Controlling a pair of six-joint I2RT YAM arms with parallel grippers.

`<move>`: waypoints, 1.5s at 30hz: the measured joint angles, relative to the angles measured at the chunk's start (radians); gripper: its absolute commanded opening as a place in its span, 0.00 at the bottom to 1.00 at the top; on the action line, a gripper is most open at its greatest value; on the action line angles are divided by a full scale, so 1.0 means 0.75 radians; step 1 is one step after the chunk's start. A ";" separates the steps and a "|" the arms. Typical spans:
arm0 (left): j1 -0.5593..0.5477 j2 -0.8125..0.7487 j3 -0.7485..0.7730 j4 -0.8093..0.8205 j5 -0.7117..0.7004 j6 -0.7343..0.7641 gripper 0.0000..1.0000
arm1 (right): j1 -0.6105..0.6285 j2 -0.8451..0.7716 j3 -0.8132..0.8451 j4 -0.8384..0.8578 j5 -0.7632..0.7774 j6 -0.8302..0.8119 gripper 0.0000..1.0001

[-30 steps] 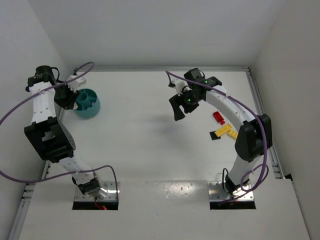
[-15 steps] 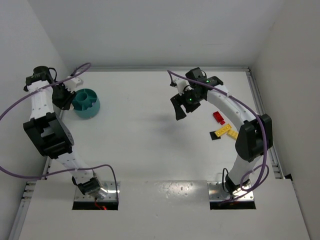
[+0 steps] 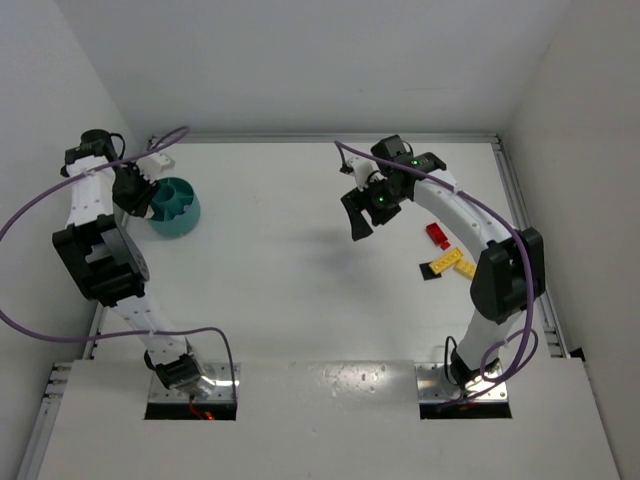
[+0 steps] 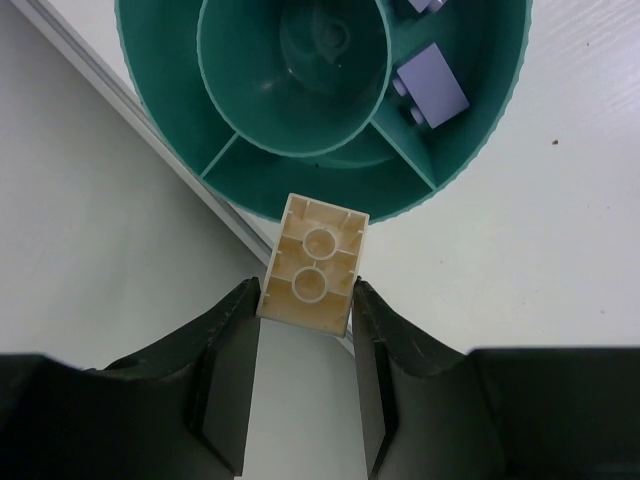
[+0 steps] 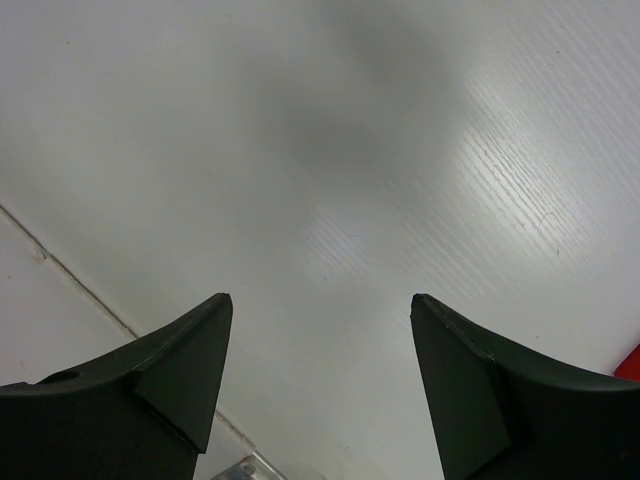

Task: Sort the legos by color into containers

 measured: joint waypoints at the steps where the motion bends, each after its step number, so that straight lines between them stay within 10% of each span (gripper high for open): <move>1: -0.006 0.003 0.002 0.003 -0.001 -0.006 0.23 | 0.000 0.001 0.000 -0.001 0.000 -0.001 0.72; 36: -0.026 0.030 0.069 0.072 0.187 -0.094 0.56 | -0.006 0.015 -0.028 0.004 0.070 -0.012 0.72; 45: 0.010 -0.530 -0.140 0.166 0.632 -0.268 1.00 | -0.070 -0.072 -0.329 0.036 0.260 -0.026 0.70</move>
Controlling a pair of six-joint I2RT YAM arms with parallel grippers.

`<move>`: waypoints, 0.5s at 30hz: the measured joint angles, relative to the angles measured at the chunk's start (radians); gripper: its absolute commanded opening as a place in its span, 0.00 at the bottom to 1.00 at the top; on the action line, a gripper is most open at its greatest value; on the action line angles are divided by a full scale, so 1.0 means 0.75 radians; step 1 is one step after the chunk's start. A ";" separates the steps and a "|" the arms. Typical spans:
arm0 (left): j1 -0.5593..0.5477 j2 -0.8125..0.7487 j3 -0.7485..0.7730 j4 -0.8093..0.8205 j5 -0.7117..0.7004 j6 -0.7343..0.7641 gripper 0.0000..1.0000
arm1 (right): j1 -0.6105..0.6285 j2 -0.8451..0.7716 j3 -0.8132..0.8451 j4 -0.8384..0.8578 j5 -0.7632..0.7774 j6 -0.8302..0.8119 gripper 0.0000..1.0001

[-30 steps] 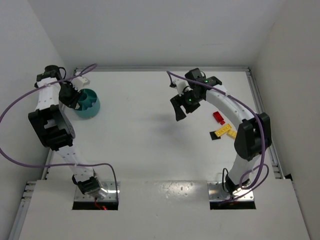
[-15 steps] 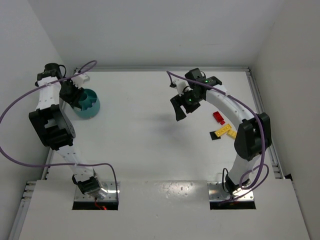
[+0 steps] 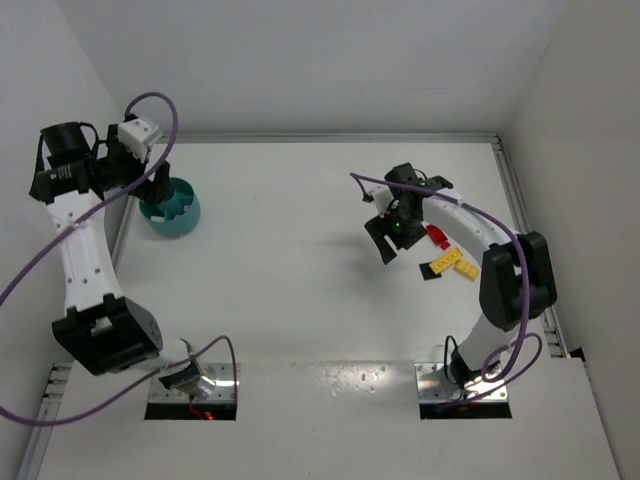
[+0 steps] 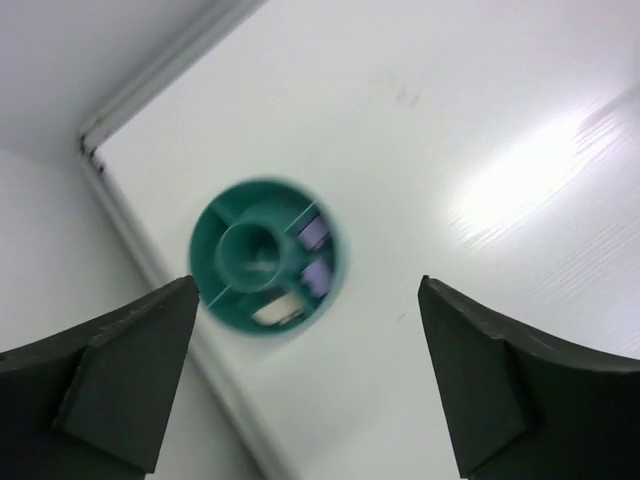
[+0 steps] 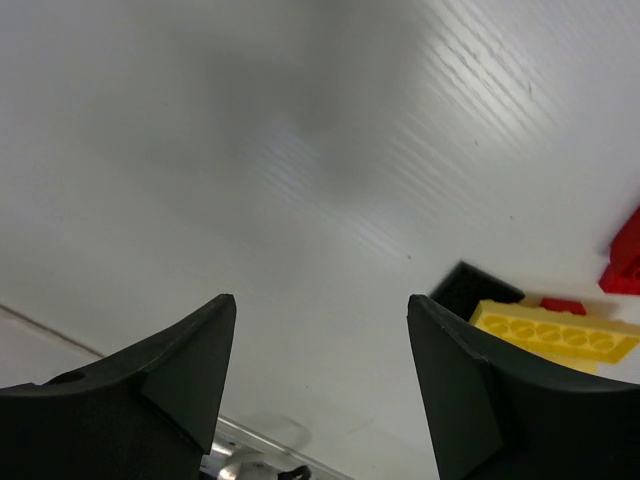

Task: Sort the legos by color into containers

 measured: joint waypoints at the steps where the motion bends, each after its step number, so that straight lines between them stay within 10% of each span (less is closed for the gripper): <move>1: -0.001 -0.069 -0.046 0.022 0.062 -0.054 1.00 | -0.011 -0.011 -0.030 0.007 0.022 -0.001 0.70; 15: -0.243 -0.209 -0.431 0.145 0.331 -0.341 1.00 | -0.240 -0.167 -0.246 0.116 0.354 -0.201 0.56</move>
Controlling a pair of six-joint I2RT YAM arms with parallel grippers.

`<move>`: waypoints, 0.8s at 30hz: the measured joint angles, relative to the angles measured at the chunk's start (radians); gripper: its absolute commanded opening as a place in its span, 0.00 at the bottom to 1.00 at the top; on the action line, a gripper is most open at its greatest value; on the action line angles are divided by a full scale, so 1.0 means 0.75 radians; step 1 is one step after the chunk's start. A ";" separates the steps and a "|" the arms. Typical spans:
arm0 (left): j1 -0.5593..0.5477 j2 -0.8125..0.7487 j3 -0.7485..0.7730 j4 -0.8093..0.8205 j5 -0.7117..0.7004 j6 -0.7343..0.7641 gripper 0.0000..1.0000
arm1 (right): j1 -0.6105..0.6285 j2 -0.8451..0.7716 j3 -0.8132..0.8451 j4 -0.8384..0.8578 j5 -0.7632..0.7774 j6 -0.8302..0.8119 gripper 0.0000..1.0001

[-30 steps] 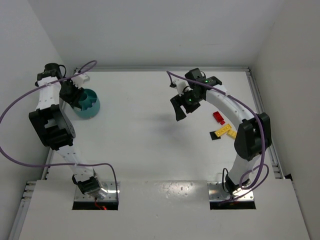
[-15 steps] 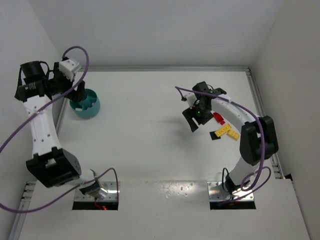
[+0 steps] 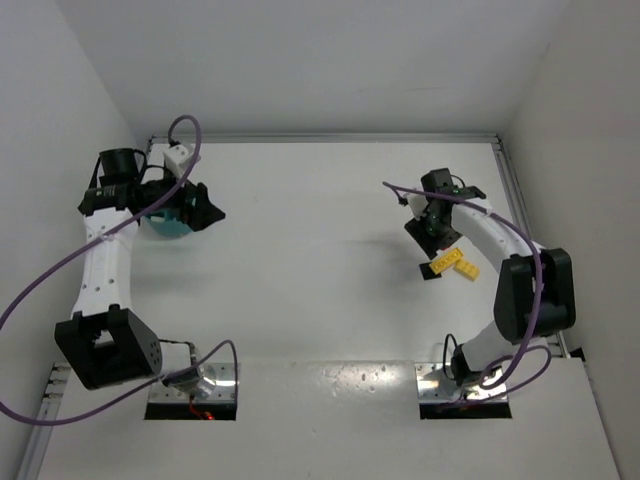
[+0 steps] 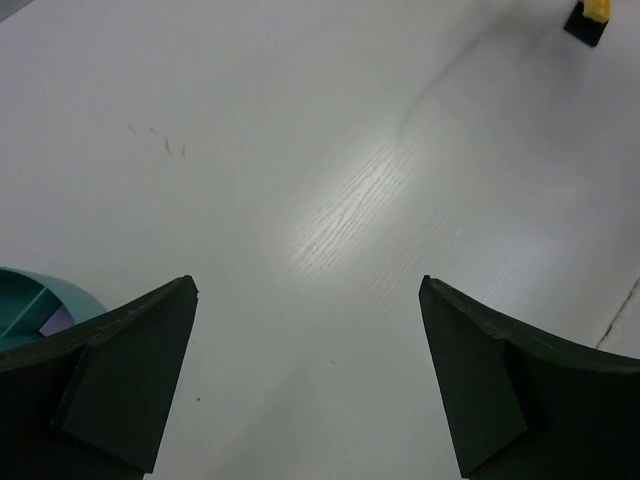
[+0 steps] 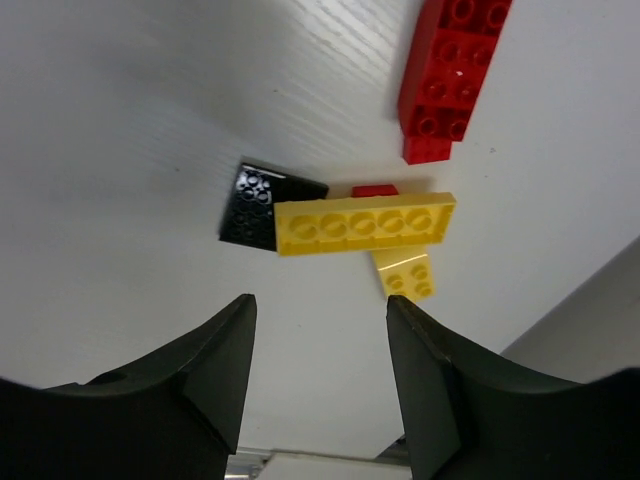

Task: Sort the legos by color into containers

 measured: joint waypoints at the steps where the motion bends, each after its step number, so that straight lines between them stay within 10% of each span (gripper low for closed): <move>1: -0.004 -0.020 -0.027 -0.001 0.006 0.010 1.00 | -0.017 -0.004 -0.002 -0.004 0.004 -0.042 0.56; 24: -0.015 -0.066 -0.183 0.055 0.035 0.103 1.00 | -0.135 0.452 0.351 0.037 -0.061 -0.129 0.76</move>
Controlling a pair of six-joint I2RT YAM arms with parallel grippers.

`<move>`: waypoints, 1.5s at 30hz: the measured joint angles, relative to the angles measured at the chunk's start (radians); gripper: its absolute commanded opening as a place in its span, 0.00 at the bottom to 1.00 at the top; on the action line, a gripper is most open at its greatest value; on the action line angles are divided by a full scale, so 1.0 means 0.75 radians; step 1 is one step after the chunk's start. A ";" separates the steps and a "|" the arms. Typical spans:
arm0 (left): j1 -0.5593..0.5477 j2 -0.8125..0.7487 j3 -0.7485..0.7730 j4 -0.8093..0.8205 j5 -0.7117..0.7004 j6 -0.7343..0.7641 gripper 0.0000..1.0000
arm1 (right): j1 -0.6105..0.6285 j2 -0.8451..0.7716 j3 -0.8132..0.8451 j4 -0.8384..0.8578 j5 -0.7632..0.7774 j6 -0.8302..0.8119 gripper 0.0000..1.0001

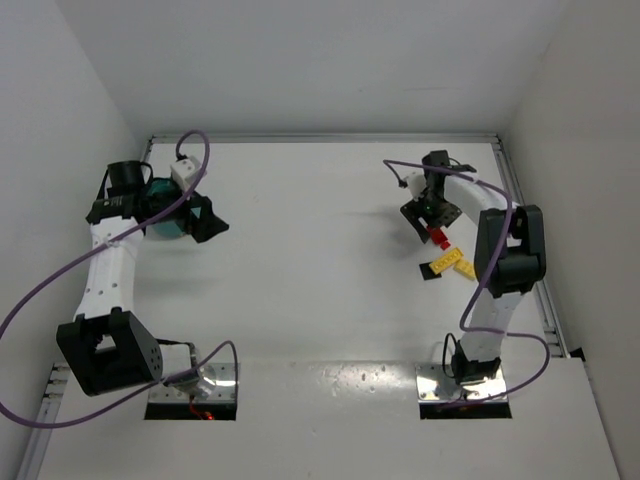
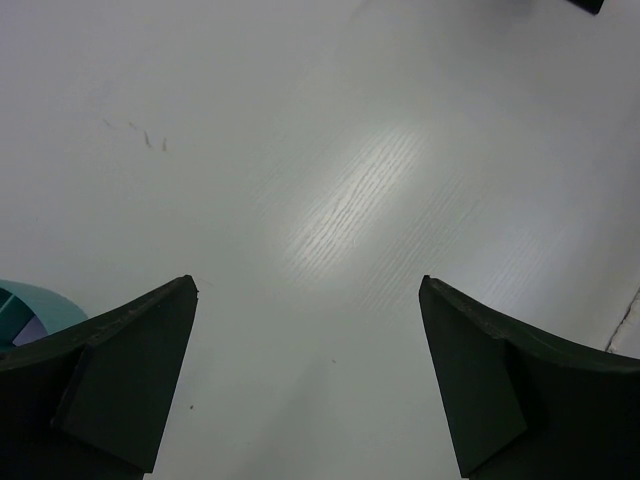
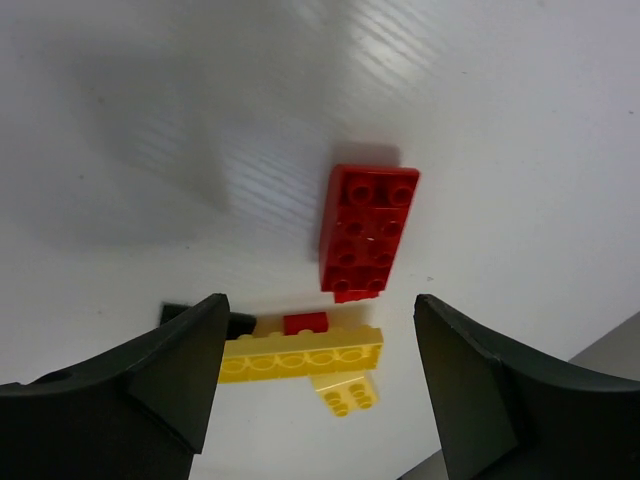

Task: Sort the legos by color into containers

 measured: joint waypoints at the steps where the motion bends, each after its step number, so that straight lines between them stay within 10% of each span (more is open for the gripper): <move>1: 0.000 0.000 -0.004 0.007 0.000 0.001 1.00 | -0.012 0.001 0.002 0.012 0.007 0.002 0.76; 13: 0.000 -0.001 -0.018 0.055 -0.006 -0.016 1.00 | -0.095 0.128 0.025 0.036 -0.019 0.017 0.68; 27: 0.068 0.004 -0.047 0.138 0.069 -0.097 1.00 | -0.145 0.139 0.044 0.018 -0.170 -0.014 0.25; 45: 0.088 0.049 -0.091 0.165 0.400 -0.311 0.97 | 0.136 0.127 0.474 -0.396 -1.330 -0.062 0.23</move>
